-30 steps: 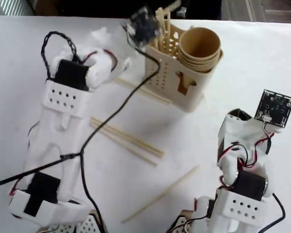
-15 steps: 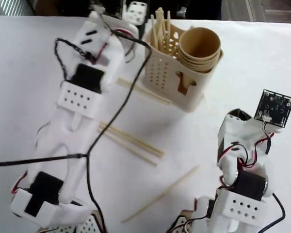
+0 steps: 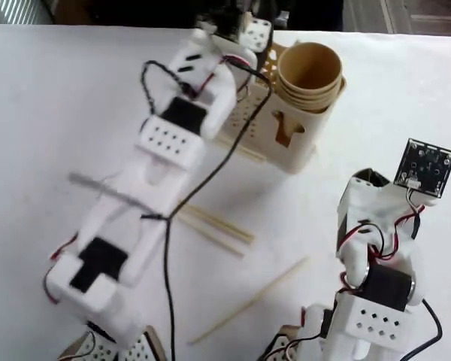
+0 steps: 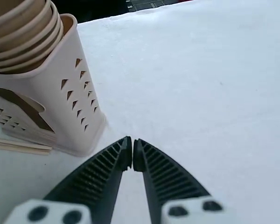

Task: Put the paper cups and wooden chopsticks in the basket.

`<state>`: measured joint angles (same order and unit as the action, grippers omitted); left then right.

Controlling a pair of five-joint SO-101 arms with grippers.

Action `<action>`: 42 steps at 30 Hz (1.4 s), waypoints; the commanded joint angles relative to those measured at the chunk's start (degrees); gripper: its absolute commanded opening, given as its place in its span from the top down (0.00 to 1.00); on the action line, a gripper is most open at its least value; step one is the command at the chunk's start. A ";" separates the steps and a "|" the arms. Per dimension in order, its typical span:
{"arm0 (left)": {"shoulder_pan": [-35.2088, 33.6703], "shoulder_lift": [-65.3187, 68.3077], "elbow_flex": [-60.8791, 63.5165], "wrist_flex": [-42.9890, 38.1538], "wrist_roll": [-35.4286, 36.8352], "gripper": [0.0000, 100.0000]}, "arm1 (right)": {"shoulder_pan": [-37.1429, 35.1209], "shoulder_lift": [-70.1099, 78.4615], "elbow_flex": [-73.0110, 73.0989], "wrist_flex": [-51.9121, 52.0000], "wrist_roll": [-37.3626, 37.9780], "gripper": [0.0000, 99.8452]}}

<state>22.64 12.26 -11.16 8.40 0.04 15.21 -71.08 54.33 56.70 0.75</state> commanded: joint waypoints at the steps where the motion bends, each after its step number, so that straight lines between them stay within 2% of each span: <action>1: 0.66 1.01 -3.78 1.41 0.62 0.98 | 0.22 -0.57 -0.44 -0.75 -0.26 0.98; 4: 0.75 0.84 -4.75 7.82 0.62 0.92 | 0.22 -0.48 -0.44 -0.75 -0.18 0.98; 8: 0.22 0.84 -10.73 22.15 0.44 0.82 | 0.22 -0.48 -0.44 -0.75 -0.09 0.98; 13: -0.13 0.92 -20.40 36.57 0.18 0.82 | 0.22 -0.48 -0.44 -0.75 -0.09 0.98; 21: -6.73 0.84 -38.51 61.01 -0.26 0.82 | 0.13 -0.57 0.44 -1.01 0.00 0.98; 24: -8.40 0.84 -46.59 71.03 -4.92 0.83 | 0.13 -0.48 0.62 -1.71 0.00 0.98; 28: -8.75 0.92 -59.08 85.10 -11.43 0.90 | 0.13 -0.48 0.62 -1.54 0.09 0.98; 31: -8.92 0.92 -68.84 93.80 -13.71 0.92 | 0.04 -0.48 0.44 -1.45 0.79 0.98; 36: -16.66 -1.36 -71.21 94.33 -12.22 0.92 | -3.12 -0.40 -2.55 1.45 4.84 0.95; 42: -22.02 -10.86 -61.36 94.24 -14.51 0.92 | -16.22 -0.22 -14.86 12.88 11.43 0.95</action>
<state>2.95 7.96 -76.48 102.64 -12.88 5.71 -71.08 46.68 65.23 9.36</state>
